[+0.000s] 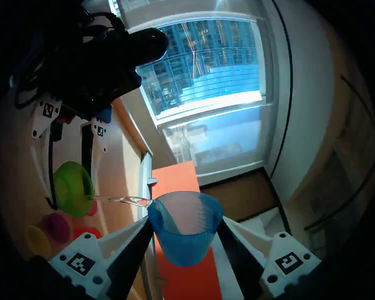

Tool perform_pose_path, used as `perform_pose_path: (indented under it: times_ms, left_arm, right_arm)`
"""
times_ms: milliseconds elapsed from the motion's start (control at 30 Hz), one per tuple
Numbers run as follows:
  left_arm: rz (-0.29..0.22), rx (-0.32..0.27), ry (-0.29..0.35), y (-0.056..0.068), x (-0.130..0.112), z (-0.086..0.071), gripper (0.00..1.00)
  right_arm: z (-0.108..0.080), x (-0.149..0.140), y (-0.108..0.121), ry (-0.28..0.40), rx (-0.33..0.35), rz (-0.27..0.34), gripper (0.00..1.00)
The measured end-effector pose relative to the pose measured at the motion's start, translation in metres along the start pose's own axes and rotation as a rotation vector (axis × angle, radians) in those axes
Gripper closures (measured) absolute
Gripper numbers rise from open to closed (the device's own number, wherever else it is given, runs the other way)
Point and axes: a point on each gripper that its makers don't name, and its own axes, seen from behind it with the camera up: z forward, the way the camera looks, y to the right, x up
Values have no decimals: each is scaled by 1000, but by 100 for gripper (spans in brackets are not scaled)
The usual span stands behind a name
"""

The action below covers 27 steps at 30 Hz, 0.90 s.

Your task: Pour water

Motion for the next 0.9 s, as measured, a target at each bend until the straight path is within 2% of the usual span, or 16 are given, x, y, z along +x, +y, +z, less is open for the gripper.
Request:
perform_pose_path:
  times_ms: [900]
  left_arm:
    - [2,-11,-2,2,-1,5,11]
  right_arm:
    - [1,4,13,2,-24,-120,12]
